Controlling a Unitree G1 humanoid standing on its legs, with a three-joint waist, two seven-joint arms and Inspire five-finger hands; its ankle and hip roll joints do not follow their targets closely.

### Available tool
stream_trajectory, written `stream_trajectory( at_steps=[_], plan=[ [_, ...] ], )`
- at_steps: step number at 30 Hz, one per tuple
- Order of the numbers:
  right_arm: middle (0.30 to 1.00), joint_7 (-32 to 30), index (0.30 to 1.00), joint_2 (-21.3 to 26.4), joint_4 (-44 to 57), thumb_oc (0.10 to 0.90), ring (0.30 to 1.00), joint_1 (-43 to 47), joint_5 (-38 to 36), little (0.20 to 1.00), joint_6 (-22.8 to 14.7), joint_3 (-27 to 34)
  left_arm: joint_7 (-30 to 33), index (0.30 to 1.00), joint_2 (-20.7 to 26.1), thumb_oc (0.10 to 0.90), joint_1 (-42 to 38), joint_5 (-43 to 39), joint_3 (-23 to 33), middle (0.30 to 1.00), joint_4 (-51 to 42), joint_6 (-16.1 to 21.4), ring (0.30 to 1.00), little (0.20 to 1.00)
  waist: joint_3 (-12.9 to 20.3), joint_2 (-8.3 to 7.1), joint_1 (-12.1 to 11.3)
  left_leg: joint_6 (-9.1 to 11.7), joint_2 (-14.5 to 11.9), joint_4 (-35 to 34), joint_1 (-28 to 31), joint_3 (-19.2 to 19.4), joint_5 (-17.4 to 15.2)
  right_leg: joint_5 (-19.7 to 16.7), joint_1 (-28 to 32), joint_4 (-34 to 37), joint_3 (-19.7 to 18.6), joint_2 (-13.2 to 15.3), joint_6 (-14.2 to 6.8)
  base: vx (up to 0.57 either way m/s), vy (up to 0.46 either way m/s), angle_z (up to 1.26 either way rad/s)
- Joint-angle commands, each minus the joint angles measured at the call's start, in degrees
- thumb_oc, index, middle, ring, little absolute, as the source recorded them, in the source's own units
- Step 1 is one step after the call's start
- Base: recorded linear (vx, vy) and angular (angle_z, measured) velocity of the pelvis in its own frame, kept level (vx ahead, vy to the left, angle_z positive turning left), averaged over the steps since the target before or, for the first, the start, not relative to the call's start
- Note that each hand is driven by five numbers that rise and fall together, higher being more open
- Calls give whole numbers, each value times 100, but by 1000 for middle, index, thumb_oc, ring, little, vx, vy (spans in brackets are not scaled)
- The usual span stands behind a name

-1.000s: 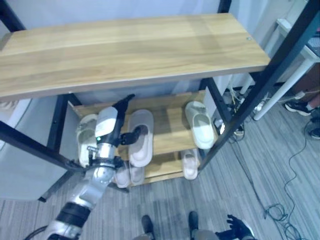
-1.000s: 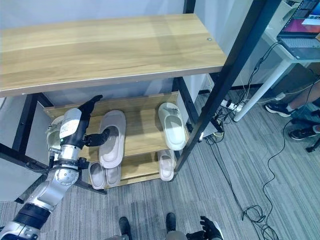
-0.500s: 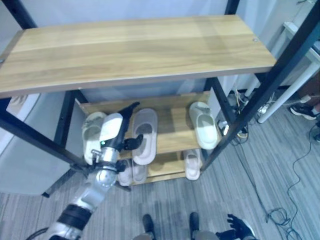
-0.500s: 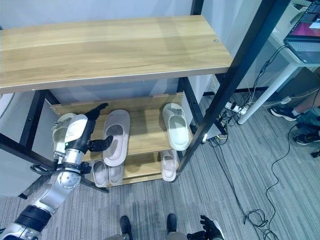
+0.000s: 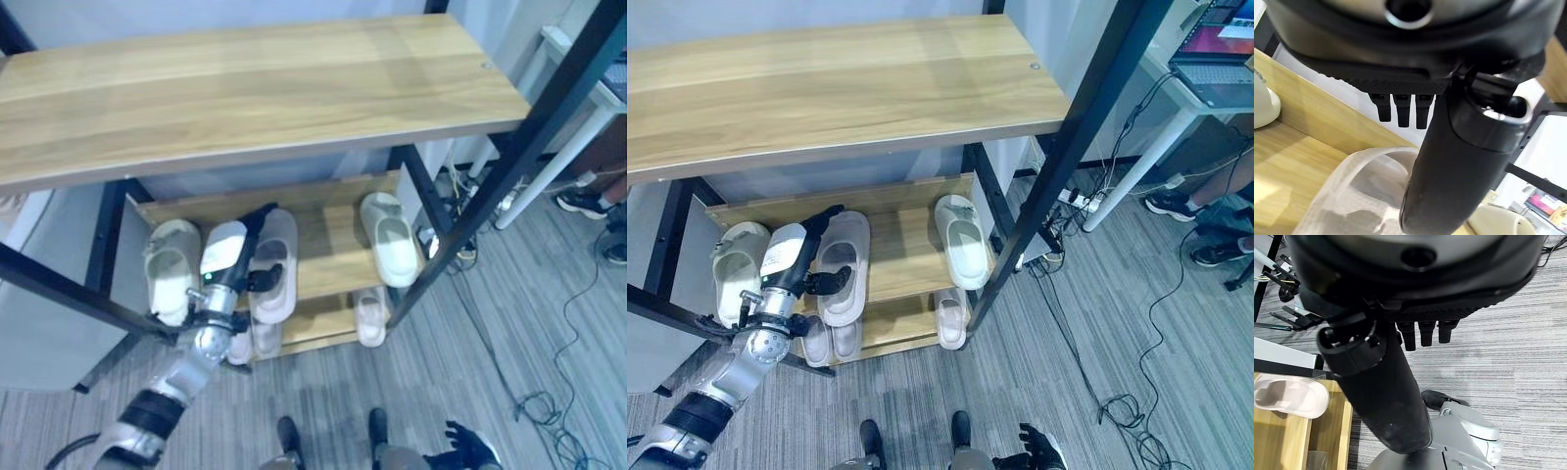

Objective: Arrange the slippers neatly on the shoe rack.

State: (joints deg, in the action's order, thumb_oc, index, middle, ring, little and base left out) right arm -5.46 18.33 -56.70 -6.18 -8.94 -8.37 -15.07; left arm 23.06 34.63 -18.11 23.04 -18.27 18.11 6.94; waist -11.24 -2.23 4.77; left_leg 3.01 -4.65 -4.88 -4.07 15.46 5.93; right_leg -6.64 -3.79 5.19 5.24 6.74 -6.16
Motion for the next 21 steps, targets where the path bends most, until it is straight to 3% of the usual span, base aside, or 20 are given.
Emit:
stream_trajectory(
  at_steps=[1,5,6,8,21],
  plan=[
    [900,-43,900,287,223,800,900,131,128,900,-168,-77,343,900,53,800,-1311,66,94,900,137,129,900,900,-33,-32,4,54,219,-12,149,-297,-631,352,5,-44,73,-28,-443,0,0,0],
    [900,-24,900,312,264,800,900,118,122,900,-176,-91,386,900,146,800,-1523,71,57,900,374,57,900,900,-20,-53,39,60,206,-12,117,-275,-623,342,-49,-50,60,-26,-444,0,0,0],
    [900,-18,900,322,266,800,900,105,129,900,-177,-105,368,578,189,585,-1592,59,27,578,427,44,578,578,-11,-52,50,59,206,-12,112,-264,-627,345,-66,-52,57,-39,-442,0,0,0],
    [900,-20,900,315,250,800,900,99,131,900,-173,-97,351,300,203,400,-1616,29,20,300,462,41,300,300,6,-54,50,57,204,-12,115,-263,-632,349,-67,-55,55,-40,-435,0,0,0],
    [900,12,900,244,183,800,900,62,134,900,-133,-23,106,300,-61,400,-1013,-242,117,300,-88,302,300,300,183,26,-15,68,222,-12,388,-311,-742,513,268,-47,156,-37,-375,25,-8,0]
  ],
)
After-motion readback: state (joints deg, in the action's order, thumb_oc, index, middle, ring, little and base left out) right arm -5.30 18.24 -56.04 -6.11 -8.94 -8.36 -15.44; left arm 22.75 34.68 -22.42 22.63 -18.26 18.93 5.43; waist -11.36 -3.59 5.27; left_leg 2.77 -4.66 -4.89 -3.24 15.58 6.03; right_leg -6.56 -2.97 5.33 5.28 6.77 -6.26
